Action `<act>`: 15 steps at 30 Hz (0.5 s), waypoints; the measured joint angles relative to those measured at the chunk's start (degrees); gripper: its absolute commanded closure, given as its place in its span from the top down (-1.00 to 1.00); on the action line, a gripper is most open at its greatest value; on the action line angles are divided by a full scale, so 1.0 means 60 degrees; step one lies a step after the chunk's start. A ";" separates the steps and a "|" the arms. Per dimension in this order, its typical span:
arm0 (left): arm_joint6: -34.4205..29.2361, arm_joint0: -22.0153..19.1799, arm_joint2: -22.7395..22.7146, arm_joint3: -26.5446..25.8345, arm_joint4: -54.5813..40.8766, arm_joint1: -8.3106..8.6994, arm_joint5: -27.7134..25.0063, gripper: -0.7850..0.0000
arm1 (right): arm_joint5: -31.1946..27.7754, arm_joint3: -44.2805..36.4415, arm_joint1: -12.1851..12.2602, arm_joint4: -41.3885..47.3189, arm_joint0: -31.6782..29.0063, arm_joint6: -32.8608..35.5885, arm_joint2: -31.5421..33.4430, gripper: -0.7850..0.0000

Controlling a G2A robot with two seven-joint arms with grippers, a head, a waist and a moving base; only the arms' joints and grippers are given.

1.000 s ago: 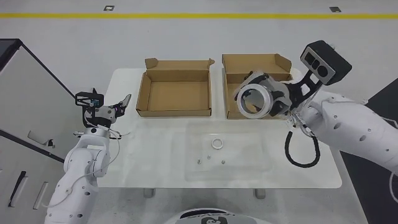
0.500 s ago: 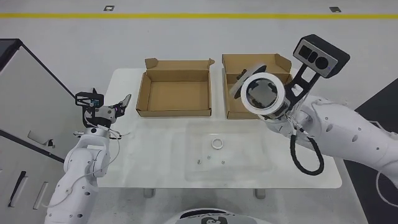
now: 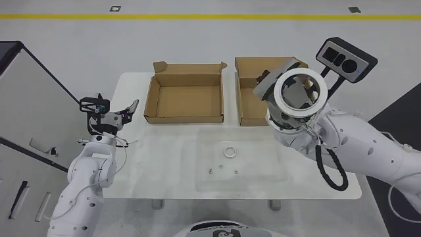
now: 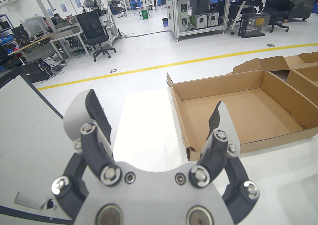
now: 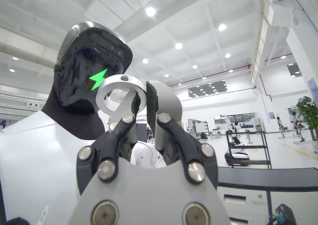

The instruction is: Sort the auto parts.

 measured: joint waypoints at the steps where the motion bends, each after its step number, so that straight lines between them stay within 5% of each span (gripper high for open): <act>1: 0.0000 0.0000 0.0000 0.0000 0.0000 0.0000 0.0000 1.00 | 0.0000 0.0000 0.0000 0.0000 0.0001 0.0000 -0.0001 -1.00; 15: 0.0000 0.0000 0.0000 0.0000 0.0000 0.0000 0.0000 1.00 | -0.0001 -0.0734 -0.0283 0.1081 -0.1277 0.0365 0.0825 -1.00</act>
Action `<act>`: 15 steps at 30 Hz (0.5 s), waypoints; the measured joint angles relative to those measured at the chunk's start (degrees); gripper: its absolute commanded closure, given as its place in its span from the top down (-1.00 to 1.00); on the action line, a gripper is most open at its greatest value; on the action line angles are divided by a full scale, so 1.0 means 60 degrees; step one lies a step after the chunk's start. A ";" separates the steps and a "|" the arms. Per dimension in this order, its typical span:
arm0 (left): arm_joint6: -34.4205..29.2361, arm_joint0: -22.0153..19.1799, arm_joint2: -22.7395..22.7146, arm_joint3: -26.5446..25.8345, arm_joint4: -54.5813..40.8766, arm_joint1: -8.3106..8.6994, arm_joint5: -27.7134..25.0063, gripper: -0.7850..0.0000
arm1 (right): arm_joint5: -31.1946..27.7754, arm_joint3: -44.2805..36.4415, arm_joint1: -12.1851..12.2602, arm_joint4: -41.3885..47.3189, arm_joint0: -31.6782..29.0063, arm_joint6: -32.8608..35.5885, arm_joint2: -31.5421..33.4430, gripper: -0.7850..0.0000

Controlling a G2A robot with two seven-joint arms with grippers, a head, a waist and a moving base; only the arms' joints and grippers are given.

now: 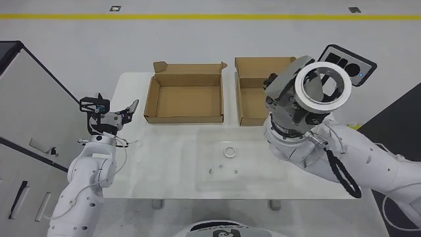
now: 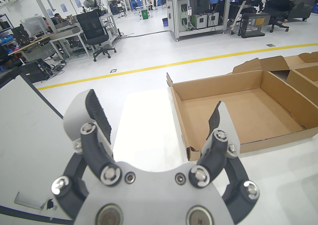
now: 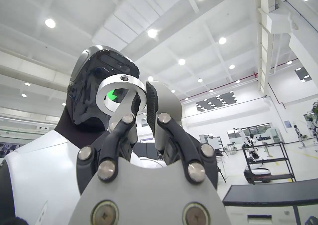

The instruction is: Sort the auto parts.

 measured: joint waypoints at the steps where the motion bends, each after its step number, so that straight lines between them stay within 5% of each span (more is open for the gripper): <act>1: 0.0000 0.0000 0.0000 0.0000 0.0000 0.0000 0.0000 1.00 | 0.0000 0.0048 -0.0026 0.0019 -0.0105 0.0153 0.0116 -1.00; 15: 0.0000 0.0000 0.0000 0.0000 0.0000 0.0000 0.0000 1.00 | 0.1331 0.0528 0.0171 -0.0083 -0.1294 0.3207 0.1753 -1.00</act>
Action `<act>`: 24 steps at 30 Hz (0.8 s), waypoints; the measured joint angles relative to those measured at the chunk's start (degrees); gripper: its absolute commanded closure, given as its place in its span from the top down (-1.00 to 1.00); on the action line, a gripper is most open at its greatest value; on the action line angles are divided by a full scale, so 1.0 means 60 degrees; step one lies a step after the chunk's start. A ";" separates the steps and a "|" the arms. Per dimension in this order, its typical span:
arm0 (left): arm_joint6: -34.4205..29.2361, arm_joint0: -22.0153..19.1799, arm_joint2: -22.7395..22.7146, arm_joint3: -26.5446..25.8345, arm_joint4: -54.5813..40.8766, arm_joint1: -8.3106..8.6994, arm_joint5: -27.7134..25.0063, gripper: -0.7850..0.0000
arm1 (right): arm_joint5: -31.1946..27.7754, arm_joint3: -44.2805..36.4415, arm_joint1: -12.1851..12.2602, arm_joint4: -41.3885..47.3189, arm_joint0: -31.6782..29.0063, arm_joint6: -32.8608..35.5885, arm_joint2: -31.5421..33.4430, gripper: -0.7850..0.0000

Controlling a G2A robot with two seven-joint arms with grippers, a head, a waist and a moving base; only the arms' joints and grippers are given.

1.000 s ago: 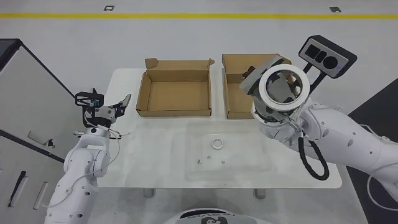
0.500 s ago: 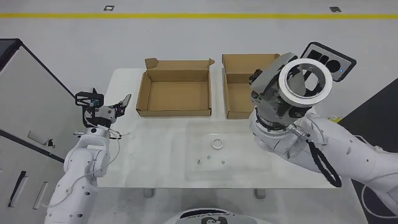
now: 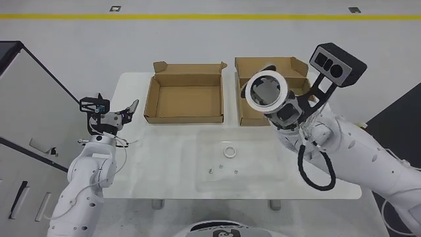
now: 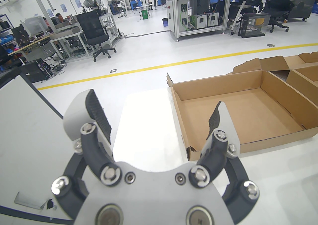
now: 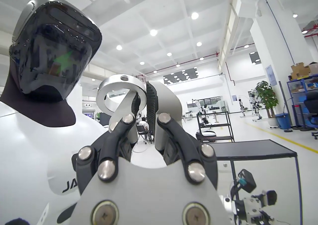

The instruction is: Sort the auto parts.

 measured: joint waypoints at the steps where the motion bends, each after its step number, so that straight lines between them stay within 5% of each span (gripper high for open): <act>1: 0.0000 0.0000 0.0000 0.0000 0.0000 0.0000 0.0000 1.00 | -0.0040 -0.0043 -0.0002 0.0089 -0.0098 0.0057 0.0079 -1.00; 11: 0.0000 0.0000 0.0000 0.0000 0.0000 0.0000 0.0000 1.00 | -0.1347 -0.0285 -0.0246 0.1382 -0.0986 0.0088 0.0679 -1.00; 24: 0.0000 0.0000 0.0000 0.0000 0.0000 0.0000 0.0000 1.00 | 0.0004 -0.0091 -0.0432 0.0679 -0.1643 0.1671 0.1737 -1.00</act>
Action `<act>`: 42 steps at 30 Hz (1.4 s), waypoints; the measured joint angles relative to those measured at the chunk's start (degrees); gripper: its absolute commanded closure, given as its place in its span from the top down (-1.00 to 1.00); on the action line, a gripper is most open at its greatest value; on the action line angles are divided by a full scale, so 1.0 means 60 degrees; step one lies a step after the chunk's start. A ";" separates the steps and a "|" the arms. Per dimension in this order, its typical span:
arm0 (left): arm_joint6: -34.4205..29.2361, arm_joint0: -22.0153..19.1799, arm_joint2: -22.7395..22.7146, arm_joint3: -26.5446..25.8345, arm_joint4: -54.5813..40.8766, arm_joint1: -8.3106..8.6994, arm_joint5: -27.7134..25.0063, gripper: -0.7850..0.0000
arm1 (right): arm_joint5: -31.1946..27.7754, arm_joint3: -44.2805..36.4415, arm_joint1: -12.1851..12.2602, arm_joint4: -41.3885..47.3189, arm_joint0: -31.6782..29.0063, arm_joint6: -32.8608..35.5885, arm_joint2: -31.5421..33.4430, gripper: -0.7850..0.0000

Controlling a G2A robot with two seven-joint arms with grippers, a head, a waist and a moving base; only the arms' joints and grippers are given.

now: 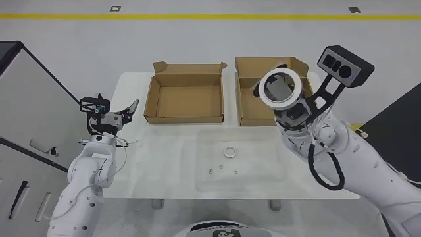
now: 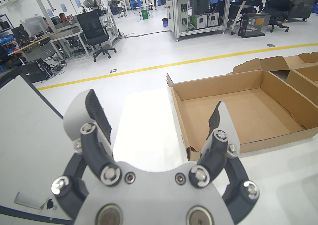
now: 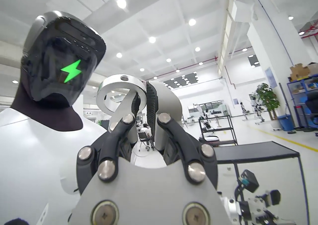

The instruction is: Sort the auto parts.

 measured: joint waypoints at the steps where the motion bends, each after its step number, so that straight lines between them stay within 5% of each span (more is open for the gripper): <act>1: 0.0000 0.0000 0.0000 0.0000 0.0000 0.0000 0.0000 1.00 | 0.0132 -0.0038 -0.0010 -0.0045 -0.0082 0.0120 0.0087 -1.00; 15: 0.0000 0.0000 0.0000 0.0000 0.0000 0.0000 0.0000 1.00 | -0.0996 -0.0127 -0.0303 0.1309 -0.0774 0.0598 0.0568 -1.00; 32: 0.0000 0.0000 0.0000 0.0000 0.0000 0.0000 0.0000 1.00 | -0.1017 -0.0119 -0.0312 0.1333 -0.0783 0.0656 0.0595 -1.00; 42: 0.0000 0.0000 0.0000 0.0000 0.0000 0.0000 0.0000 1.00 | 0.1069 0.0419 0.0009 0.0173 -0.2040 0.1982 0.2599 -1.00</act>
